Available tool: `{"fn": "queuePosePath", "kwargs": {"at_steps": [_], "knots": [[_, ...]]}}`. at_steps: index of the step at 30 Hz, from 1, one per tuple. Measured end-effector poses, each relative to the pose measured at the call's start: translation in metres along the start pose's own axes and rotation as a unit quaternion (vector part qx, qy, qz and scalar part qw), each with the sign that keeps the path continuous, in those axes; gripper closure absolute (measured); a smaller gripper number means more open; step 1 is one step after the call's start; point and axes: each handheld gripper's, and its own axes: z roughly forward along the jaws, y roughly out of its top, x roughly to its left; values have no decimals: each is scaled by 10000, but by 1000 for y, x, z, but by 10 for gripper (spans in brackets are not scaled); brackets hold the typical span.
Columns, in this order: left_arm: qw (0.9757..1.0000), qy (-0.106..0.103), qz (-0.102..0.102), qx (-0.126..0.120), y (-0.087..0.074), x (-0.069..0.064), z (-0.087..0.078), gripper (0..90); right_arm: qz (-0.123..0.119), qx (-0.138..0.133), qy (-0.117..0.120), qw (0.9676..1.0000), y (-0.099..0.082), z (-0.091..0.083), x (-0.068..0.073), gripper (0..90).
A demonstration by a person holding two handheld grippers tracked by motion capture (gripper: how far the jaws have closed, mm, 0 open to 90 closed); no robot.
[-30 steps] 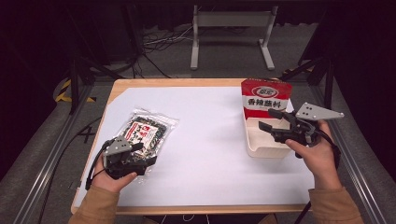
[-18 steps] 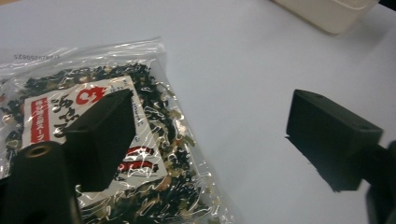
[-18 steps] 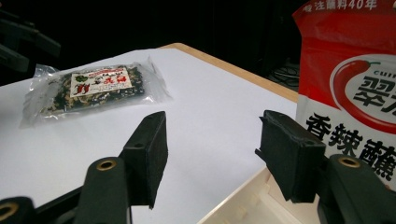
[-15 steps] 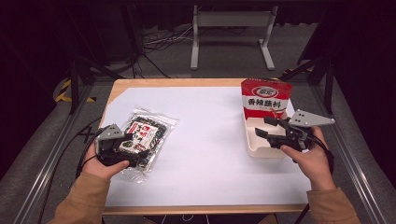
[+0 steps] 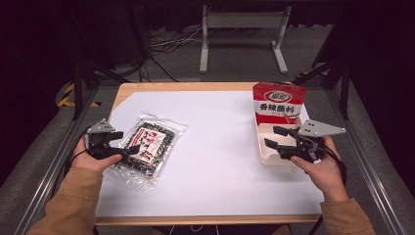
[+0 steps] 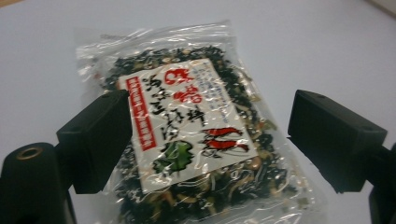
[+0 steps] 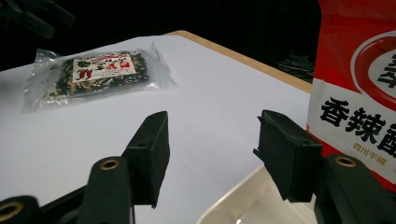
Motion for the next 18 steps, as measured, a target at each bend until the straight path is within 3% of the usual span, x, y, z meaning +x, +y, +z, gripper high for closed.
{"fn": "queuePosePath", "kwargs": {"at_steps": [4, 9, 12, 16, 18], "knots": [[9992, 349, -108, 129, -7, 16, 0, 173, -29, -13, -5, 10000, 1, 0, 2, 429], [9983, 513, -231, 125, -10, 27, 1, 167, -22, -17, -5, 10000, 1, 1, 3, 428], [9978, 549, -358, 88, -11, 34, 5, 144, -14, -21, -8, 10000, 1, 1, 4, 425], [9962, 529, -673, -125, -14, 41, 16, 118, -19, -31, 22, 10000, 2, 2, 4, 423], [9961, 531, -703, -105, -14, 42, 19, 117, -9, -32, 22, 10000, 2, 2, 5, 423]]}}
